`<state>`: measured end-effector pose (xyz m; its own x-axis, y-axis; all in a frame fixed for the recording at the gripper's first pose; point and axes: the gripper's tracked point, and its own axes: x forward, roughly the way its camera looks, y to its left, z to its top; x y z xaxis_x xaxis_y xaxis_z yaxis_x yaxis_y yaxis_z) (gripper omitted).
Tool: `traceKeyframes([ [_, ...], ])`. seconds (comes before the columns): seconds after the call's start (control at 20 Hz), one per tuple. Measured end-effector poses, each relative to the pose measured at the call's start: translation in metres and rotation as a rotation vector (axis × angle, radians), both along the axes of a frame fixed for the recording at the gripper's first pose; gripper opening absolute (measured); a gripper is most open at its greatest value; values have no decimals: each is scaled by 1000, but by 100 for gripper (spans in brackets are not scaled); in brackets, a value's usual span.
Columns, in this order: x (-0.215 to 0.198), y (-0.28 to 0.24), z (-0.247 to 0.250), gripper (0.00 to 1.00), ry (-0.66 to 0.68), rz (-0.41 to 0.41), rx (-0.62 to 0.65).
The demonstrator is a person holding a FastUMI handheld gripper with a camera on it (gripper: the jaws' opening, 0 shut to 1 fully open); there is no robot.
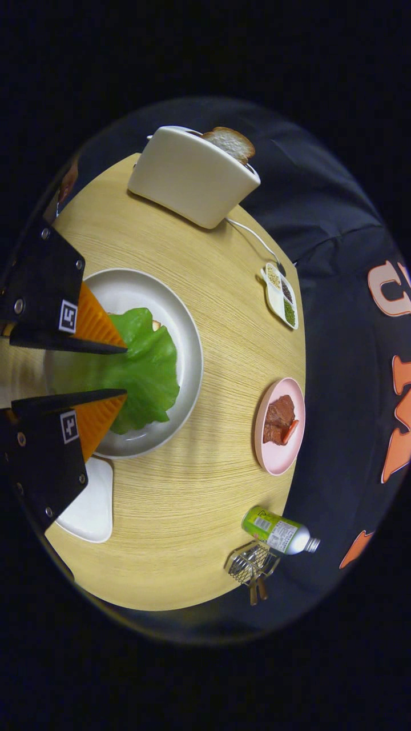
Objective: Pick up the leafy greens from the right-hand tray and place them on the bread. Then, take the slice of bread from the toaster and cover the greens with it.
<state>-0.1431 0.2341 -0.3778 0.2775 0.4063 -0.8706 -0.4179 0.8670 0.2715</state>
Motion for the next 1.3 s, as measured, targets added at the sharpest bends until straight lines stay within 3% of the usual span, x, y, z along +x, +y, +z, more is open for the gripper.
traceKeyframes([
  [0.1,2,2,6,46,-10,-14,20],
  [0.35,19,3,42,63,-82,-61,65],
  [0.5,31,5,69,85,-132,-73,77],
  [0.6,36,13,88,90,-155,-80,95],
  [1.0,55,71,169,96,-260,-3,118],
  [1.3,41,138,191,96,-217,61,102],
])
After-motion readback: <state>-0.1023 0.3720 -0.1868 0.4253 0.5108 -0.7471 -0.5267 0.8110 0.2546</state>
